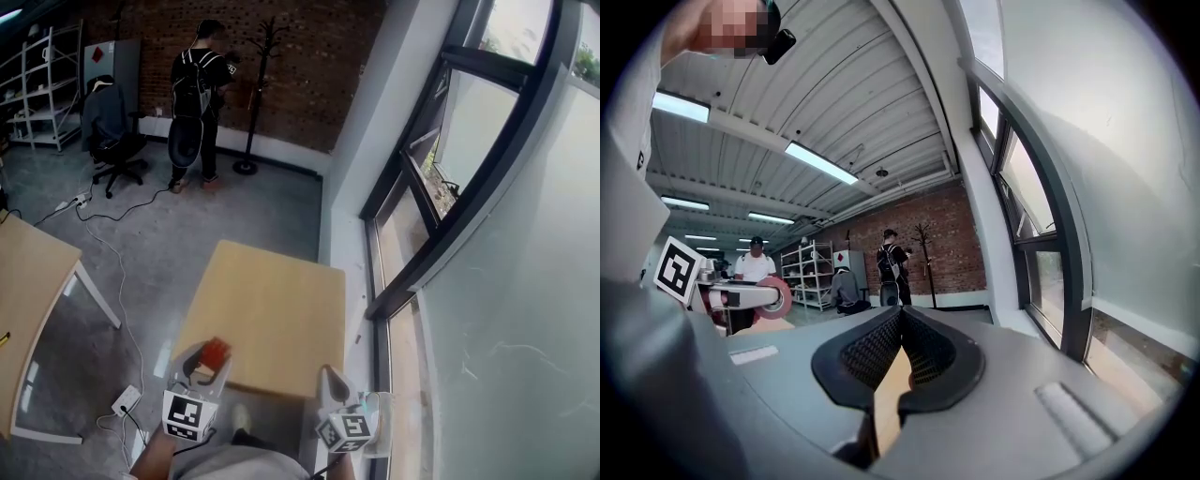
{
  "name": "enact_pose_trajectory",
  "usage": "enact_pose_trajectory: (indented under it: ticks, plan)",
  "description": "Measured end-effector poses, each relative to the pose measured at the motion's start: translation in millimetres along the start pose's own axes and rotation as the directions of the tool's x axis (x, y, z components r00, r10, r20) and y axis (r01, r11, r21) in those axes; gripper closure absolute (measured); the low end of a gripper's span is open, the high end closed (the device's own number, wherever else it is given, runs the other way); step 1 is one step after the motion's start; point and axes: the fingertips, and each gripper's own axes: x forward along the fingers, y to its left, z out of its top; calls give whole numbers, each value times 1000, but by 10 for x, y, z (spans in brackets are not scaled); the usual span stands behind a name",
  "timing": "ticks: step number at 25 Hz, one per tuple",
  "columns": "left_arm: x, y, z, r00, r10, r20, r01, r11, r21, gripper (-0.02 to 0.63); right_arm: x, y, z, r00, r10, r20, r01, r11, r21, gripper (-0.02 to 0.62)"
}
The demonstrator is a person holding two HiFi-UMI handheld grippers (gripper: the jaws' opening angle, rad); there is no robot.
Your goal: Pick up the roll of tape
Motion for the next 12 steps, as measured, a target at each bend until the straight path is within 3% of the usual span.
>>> enact_pose_trajectory:
  ticks: [12]
  plan:
    - [-258,86,-44,999,36,5,-36,999,-11,414,-225,71,32,999,-13,40,13,1000,8,581]
